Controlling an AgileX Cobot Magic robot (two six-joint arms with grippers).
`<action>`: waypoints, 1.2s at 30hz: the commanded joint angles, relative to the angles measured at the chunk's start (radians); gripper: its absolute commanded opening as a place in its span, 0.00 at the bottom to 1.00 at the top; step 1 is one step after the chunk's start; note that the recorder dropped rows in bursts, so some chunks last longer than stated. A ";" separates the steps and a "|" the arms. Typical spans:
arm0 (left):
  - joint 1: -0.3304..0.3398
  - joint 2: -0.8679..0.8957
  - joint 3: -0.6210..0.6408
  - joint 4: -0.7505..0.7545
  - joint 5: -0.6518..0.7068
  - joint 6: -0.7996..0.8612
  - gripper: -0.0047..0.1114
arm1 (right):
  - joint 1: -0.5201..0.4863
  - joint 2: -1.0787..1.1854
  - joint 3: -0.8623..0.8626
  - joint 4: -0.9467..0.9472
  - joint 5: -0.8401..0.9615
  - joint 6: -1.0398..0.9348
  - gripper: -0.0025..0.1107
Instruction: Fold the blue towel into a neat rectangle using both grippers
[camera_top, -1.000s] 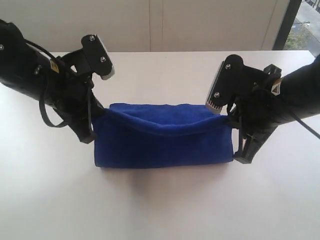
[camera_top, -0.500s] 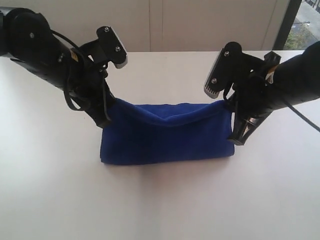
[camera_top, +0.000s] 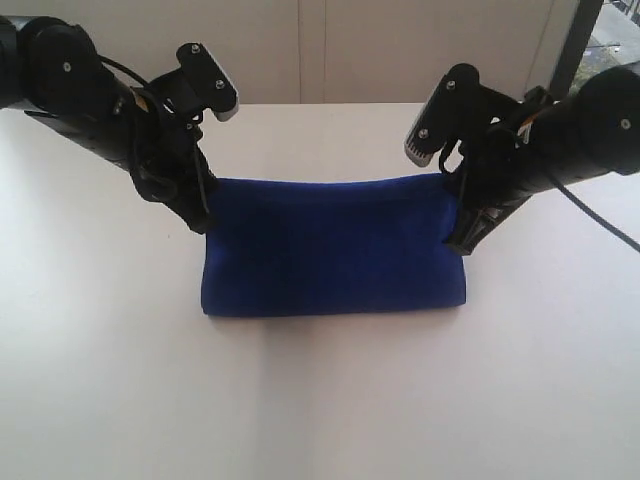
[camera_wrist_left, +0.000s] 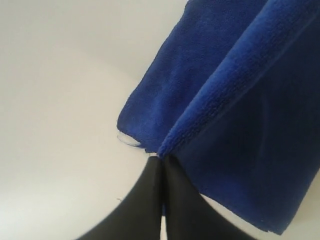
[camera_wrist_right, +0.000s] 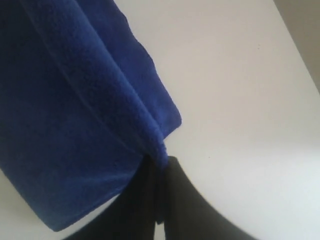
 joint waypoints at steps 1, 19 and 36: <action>0.002 0.012 -0.030 -0.005 -0.010 -0.017 0.04 | -0.008 0.044 -0.051 -0.007 0.011 0.006 0.02; 0.048 0.148 -0.159 -0.005 -0.029 -0.031 0.04 | -0.065 0.204 -0.188 -0.017 0.007 0.006 0.02; 0.051 0.215 -0.180 -0.005 -0.049 -0.032 0.04 | -0.069 0.314 -0.191 -0.017 -0.184 0.002 0.02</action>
